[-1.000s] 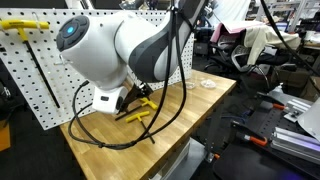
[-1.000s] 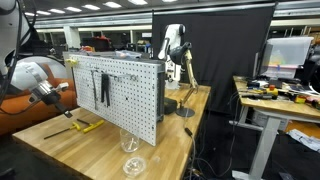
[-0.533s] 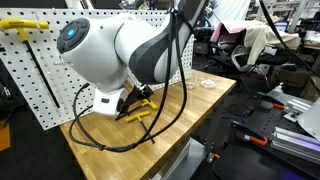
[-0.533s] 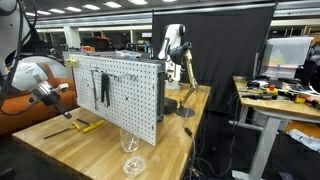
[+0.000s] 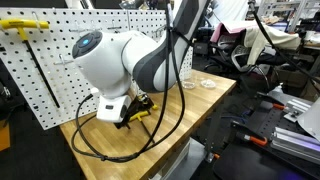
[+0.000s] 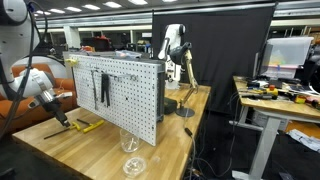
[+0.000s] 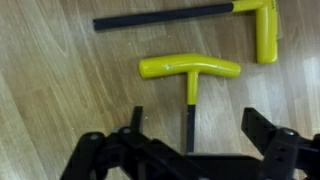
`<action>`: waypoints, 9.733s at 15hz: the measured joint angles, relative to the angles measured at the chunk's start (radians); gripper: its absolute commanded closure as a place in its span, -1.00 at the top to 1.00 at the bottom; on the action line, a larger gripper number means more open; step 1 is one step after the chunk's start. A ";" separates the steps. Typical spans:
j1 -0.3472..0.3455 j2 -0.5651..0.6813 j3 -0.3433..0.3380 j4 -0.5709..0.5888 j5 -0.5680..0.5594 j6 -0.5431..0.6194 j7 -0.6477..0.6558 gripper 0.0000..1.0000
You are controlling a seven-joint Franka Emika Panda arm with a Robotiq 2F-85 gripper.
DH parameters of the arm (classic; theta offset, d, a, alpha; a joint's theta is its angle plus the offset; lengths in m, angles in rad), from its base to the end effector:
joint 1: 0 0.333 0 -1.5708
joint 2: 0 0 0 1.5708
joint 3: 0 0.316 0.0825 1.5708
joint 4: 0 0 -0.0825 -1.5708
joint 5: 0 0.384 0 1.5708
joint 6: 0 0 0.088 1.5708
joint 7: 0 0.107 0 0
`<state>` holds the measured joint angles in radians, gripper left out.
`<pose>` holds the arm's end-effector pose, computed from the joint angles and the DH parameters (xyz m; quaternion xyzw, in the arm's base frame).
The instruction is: Hang the objects on the slat wall
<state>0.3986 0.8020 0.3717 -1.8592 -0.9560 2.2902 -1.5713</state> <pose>0.4406 0.4040 0.0885 0.0616 0.9779 -0.1657 0.1113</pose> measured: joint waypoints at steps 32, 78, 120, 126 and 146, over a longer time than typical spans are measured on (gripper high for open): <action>-0.048 -0.054 -0.087 -0.143 0.013 0.351 0.158 -0.29; 0.200 -0.129 -0.023 0.013 -0.530 -0.276 0.484 -0.95; 0.336 -0.140 -0.052 0.154 -0.704 -0.689 0.631 -0.95; 0.335 -0.140 -0.052 0.154 -0.704 -0.688 0.637 -0.81; 0.298 -0.144 -0.109 0.174 -0.924 -0.631 0.640 -0.95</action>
<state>0.6970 0.6584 0.2630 -1.6850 -1.8797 1.6592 -0.9315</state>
